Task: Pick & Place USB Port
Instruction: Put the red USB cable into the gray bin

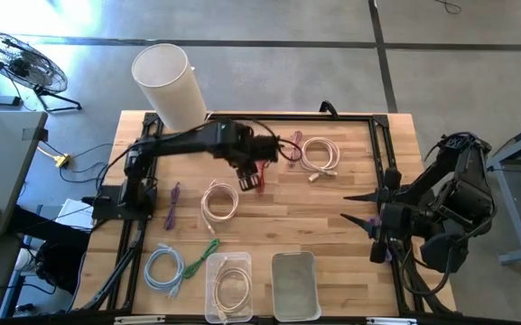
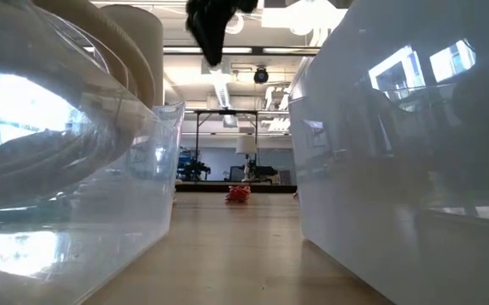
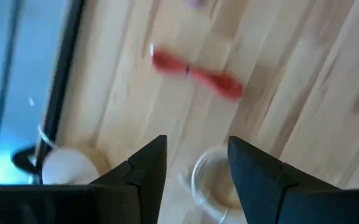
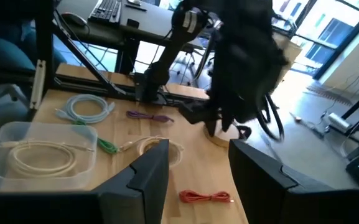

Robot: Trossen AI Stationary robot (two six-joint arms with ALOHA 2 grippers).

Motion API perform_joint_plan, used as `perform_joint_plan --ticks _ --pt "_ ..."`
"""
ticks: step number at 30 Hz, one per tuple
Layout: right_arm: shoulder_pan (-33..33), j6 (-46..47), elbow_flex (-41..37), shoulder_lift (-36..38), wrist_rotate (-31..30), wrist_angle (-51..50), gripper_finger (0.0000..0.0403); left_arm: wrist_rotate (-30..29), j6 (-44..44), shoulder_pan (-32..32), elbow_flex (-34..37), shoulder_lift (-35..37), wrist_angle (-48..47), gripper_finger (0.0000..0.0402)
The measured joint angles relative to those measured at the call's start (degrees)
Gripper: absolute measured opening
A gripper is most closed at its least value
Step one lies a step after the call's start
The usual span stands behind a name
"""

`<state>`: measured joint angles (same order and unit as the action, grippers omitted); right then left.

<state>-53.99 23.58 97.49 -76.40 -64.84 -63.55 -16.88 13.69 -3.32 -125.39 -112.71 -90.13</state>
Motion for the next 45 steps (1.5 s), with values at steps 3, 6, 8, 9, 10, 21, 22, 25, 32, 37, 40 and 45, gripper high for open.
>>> perform_joint_plan --ticks 3,6,8,9,10,21,22,25,32,37,40,45 --pt "0.02 1.96 0.00 0.00 1.78 -0.02 0.0158 3.78 -1.31 -3.55 5.08 -0.11 0.12 0.0189" --pt "0.00 2.52 0.00 0.00 4.83 -0.04 0.0158 7.82 -4.89 -5.89 9.68 -0.11 0.17 0.0211" --pt "0.00 3.51 0.00 0.00 6.08 -0.07 0.0157 9.52 -6.94 -6.86 13.28 -0.11 1.31 0.0221" --pt "0.00 3.57 0.00 0.00 6.63 -0.11 0.0156 10.16 -7.02 -6.99 15.25 -0.11 2.93 0.0225" --pt "0.02 3.61 0.00 0.00 6.99 -0.11 0.0155 10.83 -6.85 -7.04 17.00 -0.11 4.94 0.0227" --pt "0.02 3.57 0.00 0.00 8.06 -1.63 0.0142 13.31 3.76 -8.41 22.32 -0.07 24.26 0.0230" --pt "0.00 3.54 0.00 0.00 8.07 -1.78 0.0141 12.60 4.95 -8.59 22.32 -0.07 25.74 0.0230" --pt "0.01 3.49 0.00 0.00 8.05 -2.40 0.0141 10.40 9.35 -8.89 22.32 -0.07 29.72 0.0230" --pt "0.02 3.55 0.00 0.00 8.04 -3.56 0.0141 5.64 12.34 -8.80 22.32 -0.07 35.55 0.0230" --pt "0.02 3.53 0.00 0.00 8.31 -3.56 0.0141 1.65 22.28 -8.98 22.33 -1.04 32.67 0.0230" --pt "0.02 3.51 0.00 0.00 8.90 -3.78 0.0141 3.06 24.23 -9.27 22.25 -2.63 32.90 0.0230" --pt "0.00 4.33 0.00 0.00 10.90 -4.46 0.0141 8.27 25.47 -9.50 22.39 -5.81 34.66 0.0230"
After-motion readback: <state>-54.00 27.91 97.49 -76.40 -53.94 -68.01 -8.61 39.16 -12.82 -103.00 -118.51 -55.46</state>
